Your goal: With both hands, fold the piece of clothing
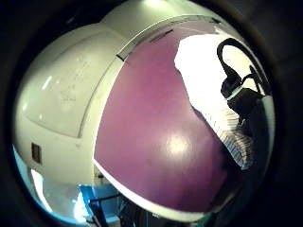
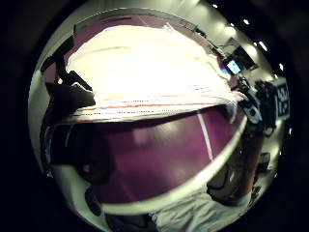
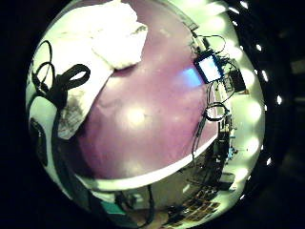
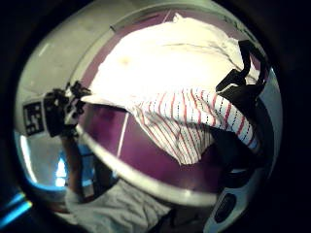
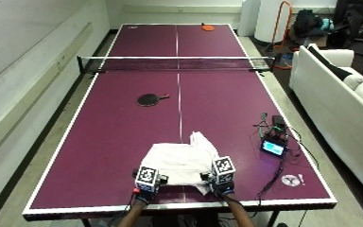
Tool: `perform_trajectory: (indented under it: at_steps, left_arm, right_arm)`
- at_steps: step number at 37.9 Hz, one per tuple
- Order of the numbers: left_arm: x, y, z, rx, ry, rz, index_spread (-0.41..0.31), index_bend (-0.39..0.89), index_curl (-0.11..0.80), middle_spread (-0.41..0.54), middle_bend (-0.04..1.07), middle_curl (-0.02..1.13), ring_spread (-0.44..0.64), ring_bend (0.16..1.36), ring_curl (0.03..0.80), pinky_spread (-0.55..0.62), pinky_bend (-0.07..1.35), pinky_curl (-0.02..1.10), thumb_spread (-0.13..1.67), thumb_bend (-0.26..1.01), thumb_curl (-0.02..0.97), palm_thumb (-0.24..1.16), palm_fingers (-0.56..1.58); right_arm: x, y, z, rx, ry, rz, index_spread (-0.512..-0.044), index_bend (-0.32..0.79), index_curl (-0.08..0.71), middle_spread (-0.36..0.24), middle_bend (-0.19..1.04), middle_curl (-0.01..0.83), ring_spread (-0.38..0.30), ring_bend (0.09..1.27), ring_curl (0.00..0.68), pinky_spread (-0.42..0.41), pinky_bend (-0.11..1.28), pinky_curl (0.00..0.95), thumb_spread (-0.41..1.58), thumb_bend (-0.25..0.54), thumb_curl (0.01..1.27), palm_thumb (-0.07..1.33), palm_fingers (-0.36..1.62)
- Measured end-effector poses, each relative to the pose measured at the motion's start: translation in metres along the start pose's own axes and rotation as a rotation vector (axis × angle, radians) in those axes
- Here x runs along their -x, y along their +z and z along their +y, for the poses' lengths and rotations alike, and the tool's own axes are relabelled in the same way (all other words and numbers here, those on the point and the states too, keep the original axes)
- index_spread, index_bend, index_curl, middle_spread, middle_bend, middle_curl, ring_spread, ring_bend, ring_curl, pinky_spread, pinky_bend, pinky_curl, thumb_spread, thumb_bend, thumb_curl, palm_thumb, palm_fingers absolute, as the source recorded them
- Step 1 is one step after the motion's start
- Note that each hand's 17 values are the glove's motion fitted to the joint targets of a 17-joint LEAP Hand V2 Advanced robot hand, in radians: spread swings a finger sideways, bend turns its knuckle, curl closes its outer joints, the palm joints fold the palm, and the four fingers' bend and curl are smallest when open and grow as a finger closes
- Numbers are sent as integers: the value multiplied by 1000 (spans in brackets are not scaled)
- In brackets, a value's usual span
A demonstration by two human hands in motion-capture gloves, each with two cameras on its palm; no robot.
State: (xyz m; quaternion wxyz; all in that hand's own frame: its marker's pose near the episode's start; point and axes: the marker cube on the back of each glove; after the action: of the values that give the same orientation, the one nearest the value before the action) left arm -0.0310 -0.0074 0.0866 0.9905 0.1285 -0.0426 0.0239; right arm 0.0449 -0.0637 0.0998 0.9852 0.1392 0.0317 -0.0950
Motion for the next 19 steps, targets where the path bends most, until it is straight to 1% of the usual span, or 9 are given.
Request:
perform_trajectory:
  at_steps: [1, 3, 5, 7, 10, 14, 15, 17, 19]
  left_arm:
    - [1, -12, 6, 5, 14, 20, -266, 237, 370, -265, 340, 384, -269, 618, 327, -128, 252, 321, 1309, 102, 283, 532, 1198]
    - [3, -36, 17, 29, 33, 52, -280, 209, 375, -292, 380, 408, -300, 635, 345, -162, 239, 332, 1296, 103, 285, 555, 1231]
    - [6, -59, 24, 53, 46, 68, -295, 188, 380, -313, 420, 432, -324, 639, 358, -194, 223, 337, 1280, 102, 287, 578, 1253]
    - [9, -81, 30, 82, 55, 69, -304, 182, 384, -328, 432, 443, -342, 646, 367, -213, 216, 343, 1270, 99, 289, 593, 1258]
    - [12, -103, 31, 106, 59, 60, -316, 181, 393, -346, 443, 457, -366, 679, 384, -239, 198, 347, 1255, 93, 290, 614, 1282]
    - [16, -115, 8, 103, 45, 57, -330, 188, 406, -362, 457, 469, -384, 704, 398, -259, 181, 351, 1243, 82, 291, 634, 1295]
    - [17, -114, 0, 113, 38, 54, -332, 193, 410, -366, 456, 471, -392, 721, 405, -267, 178, 351, 1241, 79, 290, 638, 1311]
    - [18, -109, -19, 146, 21, 51, -337, 194, 416, -367, 460, 475, -400, 740, 411, -280, 181, 354, 1237, 73, 289, 647, 1319]
    - [18, -98, -40, 184, 3, 51, -341, 196, 423, -371, 466, 481, -404, 747, 416, -287, 185, 358, 1234, 67, 288, 654, 1319]
  right_arm:
    - [0, -9, 12, 84, -23, -41, -341, 241, 303, -254, 357, 363, -280, 529, 322, -114, 357, 293, 1226, 153, 288, 767, 1209]
    - [-1, -31, 23, 168, -61, -99, -339, 199, 316, -259, 388, 381, -290, 573, 346, -147, 344, 306, 1217, 156, 291, 796, 1248]
    - [-2, -58, 29, 206, -81, -148, -339, 163, 319, -264, 412, 396, -294, 620, 372, -164, 326, 312, 1202, 150, 291, 811, 1280]
    - [-1, -83, 31, 228, -87, -190, -336, 154, 323, -267, 424, 406, -299, 632, 382, -178, 323, 318, 1192, 147, 293, 831, 1285]
    - [-2, -105, 26, 239, -89, -225, -335, 136, 321, -267, 443, 419, -297, 682, 405, -198, 319, 325, 1176, 142, 294, 857, 1314]
    - [-5, -119, -2, 247, -62, -250, -334, 120, 317, -266, 446, 428, -290, 733, 423, -225, 360, 342, 1159, 128, 293, 878, 1335]
    - [-5, -122, -10, 248, -49, -252, -334, 105, 312, -265, 443, 428, -283, 747, 430, -256, 397, 352, 1154, 126, 294, 887, 1357]
    - [-1, -132, -26, 247, -22, -244, -333, 103, 308, -264, 440, 431, -273, 783, 445, -302, 435, 360, 1147, 120, 293, 898, 1374]
    - [6, -143, -41, 269, 16, -214, -333, 107, 306, -260, 449, 436, -267, 798, 451, -325, 459, 369, 1142, 112, 292, 906, 1371]
